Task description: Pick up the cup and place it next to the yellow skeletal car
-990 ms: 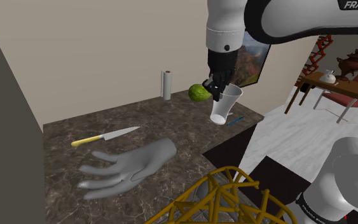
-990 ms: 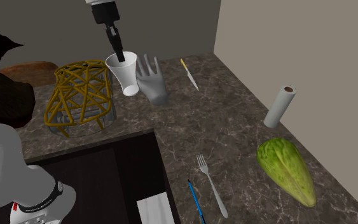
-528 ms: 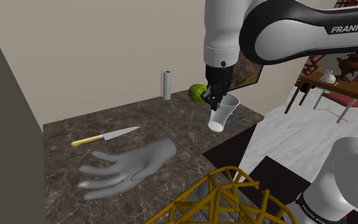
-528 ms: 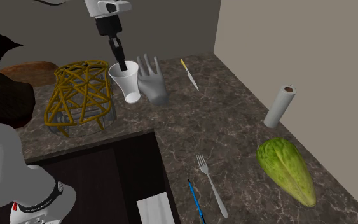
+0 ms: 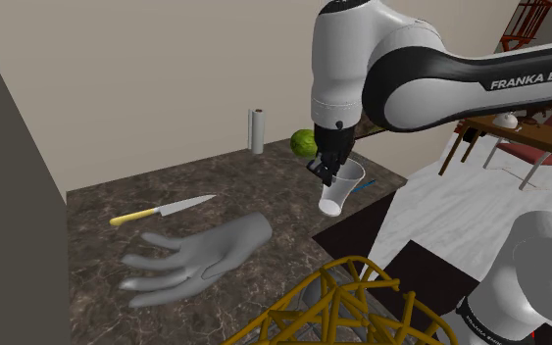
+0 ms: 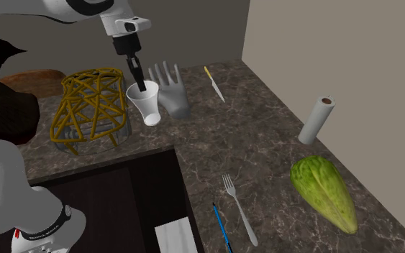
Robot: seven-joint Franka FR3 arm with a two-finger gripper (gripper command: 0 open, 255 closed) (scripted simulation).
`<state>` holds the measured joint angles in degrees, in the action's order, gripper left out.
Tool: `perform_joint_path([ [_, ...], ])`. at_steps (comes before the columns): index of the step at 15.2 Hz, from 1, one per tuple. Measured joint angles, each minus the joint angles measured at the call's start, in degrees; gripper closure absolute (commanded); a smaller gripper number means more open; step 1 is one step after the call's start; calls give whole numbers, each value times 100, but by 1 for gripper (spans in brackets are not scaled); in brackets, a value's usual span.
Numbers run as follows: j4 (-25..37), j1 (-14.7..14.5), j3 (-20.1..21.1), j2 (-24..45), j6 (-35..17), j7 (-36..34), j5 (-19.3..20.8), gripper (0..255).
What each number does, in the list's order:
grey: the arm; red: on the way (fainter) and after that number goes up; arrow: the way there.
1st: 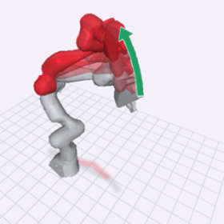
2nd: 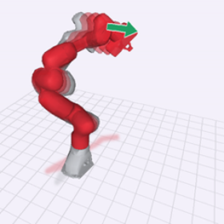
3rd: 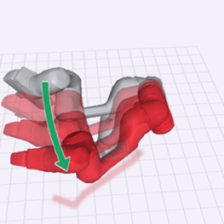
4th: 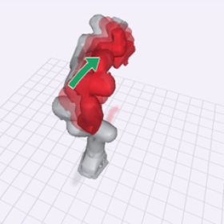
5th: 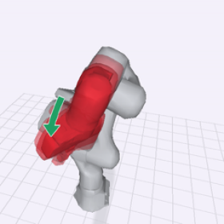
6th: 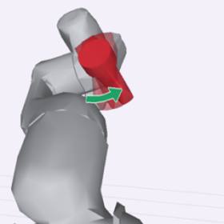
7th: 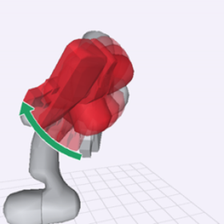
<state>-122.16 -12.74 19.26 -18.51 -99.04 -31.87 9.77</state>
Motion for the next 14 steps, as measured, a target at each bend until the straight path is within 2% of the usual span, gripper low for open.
perform_joint_path([
  [14, -870, 5, 63, 229, -1053, -293, 99, 255],
])
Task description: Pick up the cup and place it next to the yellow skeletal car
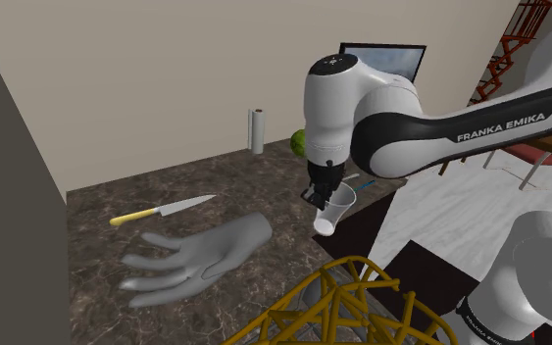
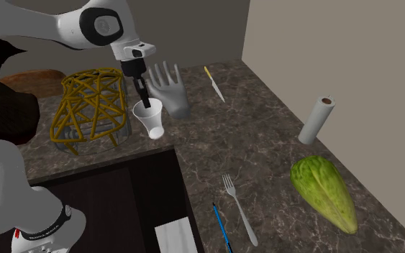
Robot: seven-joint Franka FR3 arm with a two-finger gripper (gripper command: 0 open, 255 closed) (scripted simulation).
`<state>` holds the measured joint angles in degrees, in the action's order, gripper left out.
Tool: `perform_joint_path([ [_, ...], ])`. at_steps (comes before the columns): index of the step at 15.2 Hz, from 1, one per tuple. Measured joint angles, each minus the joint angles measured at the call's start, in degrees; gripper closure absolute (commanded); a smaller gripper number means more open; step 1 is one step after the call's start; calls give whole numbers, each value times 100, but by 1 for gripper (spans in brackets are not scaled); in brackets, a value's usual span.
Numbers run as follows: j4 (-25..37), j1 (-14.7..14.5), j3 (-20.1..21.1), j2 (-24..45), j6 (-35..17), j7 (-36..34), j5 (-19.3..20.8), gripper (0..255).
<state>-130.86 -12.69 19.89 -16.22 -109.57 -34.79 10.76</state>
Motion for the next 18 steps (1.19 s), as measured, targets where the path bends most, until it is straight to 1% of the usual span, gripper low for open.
perform_joint_path([
  [12, -575, 31, 87, 387, -894, -347, 196, 255],
  [18, -633, 38, 87, 413, -979, -371, 216, 255],
])
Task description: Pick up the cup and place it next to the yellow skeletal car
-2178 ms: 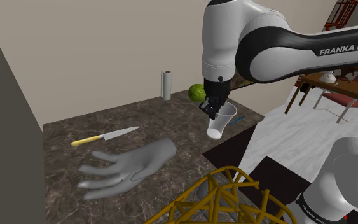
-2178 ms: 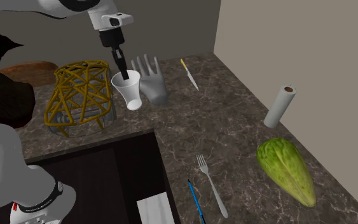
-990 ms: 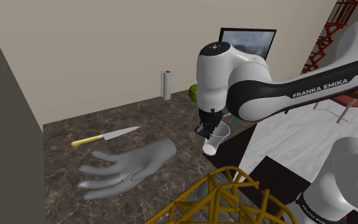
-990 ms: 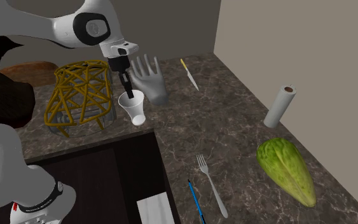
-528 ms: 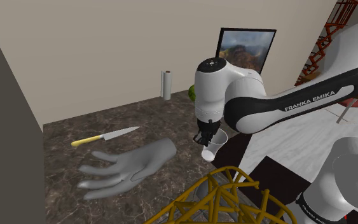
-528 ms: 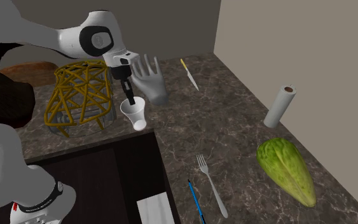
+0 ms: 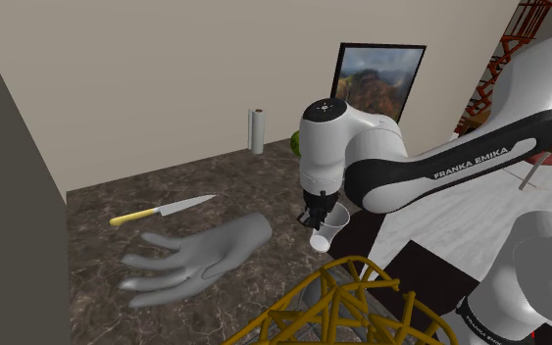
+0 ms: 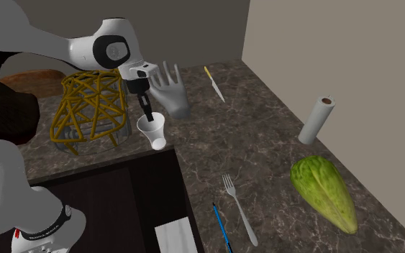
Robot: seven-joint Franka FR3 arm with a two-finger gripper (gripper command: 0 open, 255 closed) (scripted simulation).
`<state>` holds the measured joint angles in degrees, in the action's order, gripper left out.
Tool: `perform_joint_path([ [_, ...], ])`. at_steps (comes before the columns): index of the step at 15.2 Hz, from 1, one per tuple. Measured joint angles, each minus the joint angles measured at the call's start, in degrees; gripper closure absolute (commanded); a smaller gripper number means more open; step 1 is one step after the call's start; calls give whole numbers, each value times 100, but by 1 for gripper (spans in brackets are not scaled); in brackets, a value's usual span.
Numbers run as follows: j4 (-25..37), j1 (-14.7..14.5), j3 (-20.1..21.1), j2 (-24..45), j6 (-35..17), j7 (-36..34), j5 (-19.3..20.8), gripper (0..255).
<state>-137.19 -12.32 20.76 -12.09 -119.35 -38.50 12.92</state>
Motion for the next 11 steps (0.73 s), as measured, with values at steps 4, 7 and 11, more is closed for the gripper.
perform_joint_path([
  [4, 0, 0, 0, 0, -2, 0, 1, 0],
  [7, 0, 0, 0, 0, -2, 0, 1, 0],
  [11, 291, -47, 23, -114, 389, 66, -100, 0],
])
